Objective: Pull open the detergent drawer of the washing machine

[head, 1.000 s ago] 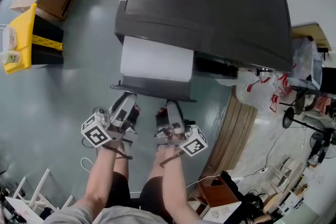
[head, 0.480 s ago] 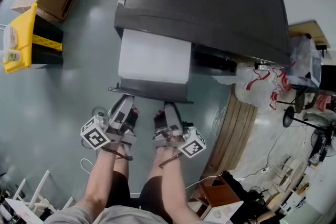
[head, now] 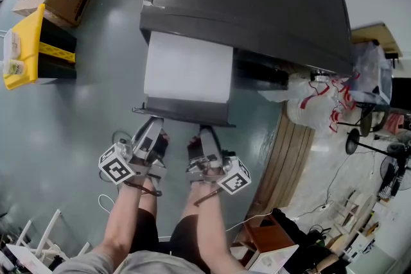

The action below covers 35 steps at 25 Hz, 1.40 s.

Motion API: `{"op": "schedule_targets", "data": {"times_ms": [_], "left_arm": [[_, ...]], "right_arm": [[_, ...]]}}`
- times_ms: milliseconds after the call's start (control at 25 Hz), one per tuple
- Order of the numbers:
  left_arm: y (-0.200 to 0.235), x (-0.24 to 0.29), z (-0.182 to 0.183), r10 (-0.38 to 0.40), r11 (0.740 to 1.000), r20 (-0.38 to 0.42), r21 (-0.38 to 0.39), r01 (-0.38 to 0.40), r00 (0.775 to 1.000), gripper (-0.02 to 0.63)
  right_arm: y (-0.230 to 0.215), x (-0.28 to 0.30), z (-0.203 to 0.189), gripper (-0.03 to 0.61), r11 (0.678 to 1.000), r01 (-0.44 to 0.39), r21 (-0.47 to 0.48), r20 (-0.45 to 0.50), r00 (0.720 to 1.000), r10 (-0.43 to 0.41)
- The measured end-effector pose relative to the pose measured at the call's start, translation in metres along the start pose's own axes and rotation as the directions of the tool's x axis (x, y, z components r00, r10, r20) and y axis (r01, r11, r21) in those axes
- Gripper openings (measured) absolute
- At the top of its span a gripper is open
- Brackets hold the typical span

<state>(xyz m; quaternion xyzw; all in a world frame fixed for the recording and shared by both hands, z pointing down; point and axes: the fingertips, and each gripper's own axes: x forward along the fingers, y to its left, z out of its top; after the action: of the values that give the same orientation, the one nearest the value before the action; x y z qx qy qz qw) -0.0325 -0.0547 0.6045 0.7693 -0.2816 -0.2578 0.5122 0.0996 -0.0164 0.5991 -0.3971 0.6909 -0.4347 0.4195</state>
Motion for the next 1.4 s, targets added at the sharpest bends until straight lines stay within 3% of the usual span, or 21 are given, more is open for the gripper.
{"op": "schedule_targets", "data": {"times_ms": [280, 400, 840, 1000, 1240, 1400], "left_arm": [[0.001, 0.0, 0.0, 0.007, 1.0, -0.013, 0.01, -0.007, 1.0, 0.052], [0.008, -0.001, -0.002, 0.043, 0.999, -0.021, 0.016, -0.043, 0.999, 0.055], [-0.015, -0.012, -0.007, 0.152, 0.977, -0.124, 0.171, -0.13, 0.981, 0.043], [-0.041, -0.011, -0.002, 0.177, 0.961, -0.152, 0.24, -0.137, 0.972, 0.043], [-0.099, -0.001, 0.022, 0.173, 0.927, -0.152, 0.358, -0.109, 0.973, 0.038], [-0.14, 0.007, 0.045, 0.171, 0.881, -0.135, 0.464, -0.09, 0.976, 0.029]], "right_arm": [[-0.003, -0.001, 0.0, 0.086, 1.0, 0.026, -0.011, 0.008, 1.0, -0.026], [-0.009, -0.001, -0.002, 0.087, 0.996, 0.074, -0.041, -0.006, 0.997, -0.075], [0.009, -0.015, 0.001, 0.103, 0.966, 0.194, -0.168, -0.066, 0.976, -0.208], [0.028, -0.016, 0.007, 0.103, 0.937, 0.223, -0.268, -0.111, 0.959, -0.26], [0.075, -0.01, 0.029, 0.103, 0.895, 0.24, -0.377, -0.105, 0.949, -0.299], [0.113, 0.004, 0.047, 0.091, 0.833, 0.246, -0.496, -0.081, 0.942, -0.326]]}}
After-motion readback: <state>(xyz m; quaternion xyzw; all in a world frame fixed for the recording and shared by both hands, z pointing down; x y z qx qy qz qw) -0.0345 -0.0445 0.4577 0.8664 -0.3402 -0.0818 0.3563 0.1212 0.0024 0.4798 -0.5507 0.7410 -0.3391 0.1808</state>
